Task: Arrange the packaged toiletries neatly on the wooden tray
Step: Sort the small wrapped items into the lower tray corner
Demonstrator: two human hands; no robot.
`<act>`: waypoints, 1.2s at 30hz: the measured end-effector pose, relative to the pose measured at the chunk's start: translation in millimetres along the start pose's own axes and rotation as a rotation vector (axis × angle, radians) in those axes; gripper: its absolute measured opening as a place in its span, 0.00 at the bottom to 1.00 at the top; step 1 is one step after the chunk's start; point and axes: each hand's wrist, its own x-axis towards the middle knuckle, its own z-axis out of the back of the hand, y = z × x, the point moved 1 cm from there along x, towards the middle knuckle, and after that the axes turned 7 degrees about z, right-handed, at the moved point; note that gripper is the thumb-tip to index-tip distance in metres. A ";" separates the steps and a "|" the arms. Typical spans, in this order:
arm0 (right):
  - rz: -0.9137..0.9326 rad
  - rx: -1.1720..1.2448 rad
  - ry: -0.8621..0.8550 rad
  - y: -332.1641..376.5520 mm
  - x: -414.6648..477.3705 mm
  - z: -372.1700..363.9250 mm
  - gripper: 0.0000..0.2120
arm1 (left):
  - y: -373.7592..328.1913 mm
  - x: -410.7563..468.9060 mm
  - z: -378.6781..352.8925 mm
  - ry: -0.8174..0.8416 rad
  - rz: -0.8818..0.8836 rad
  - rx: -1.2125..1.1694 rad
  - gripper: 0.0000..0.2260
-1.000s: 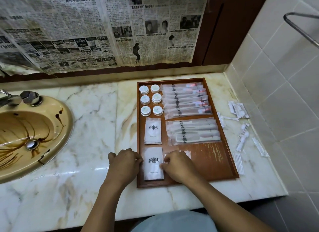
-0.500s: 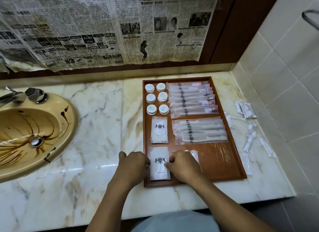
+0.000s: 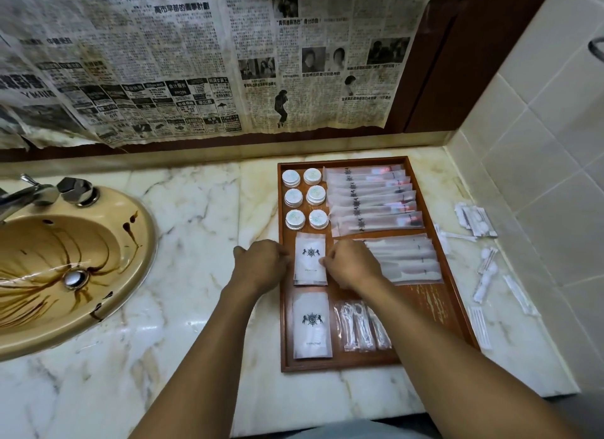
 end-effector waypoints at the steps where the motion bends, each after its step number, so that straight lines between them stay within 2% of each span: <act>1: 0.000 -0.014 0.010 1.5 3.4 -2.0 0.15 | -1.3 5.6 -2.4 0.004 -0.005 0.028 0.12; 7: -0.015 -0.040 -0.005 0.9 13.1 -14.5 0.16 | 1.9 19.1 -19.3 -0.023 -0.020 0.088 0.10; 15: -0.034 -0.032 -0.008 4.2 11.1 -10.9 0.16 | 2.6 10.5 -20.6 -0.006 -0.052 0.032 0.15; 21: -0.043 -0.024 0.003 11.9 8.9 -14.7 0.16 | 5.3 11.1 -25.0 -0.020 -0.011 0.084 0.11; 36: -0.056 0.008 -0.014 9.9 4.4 -16.4 0.11 | 6.2 6.5 -28.0 -0.045 -0.048 0.209 0.10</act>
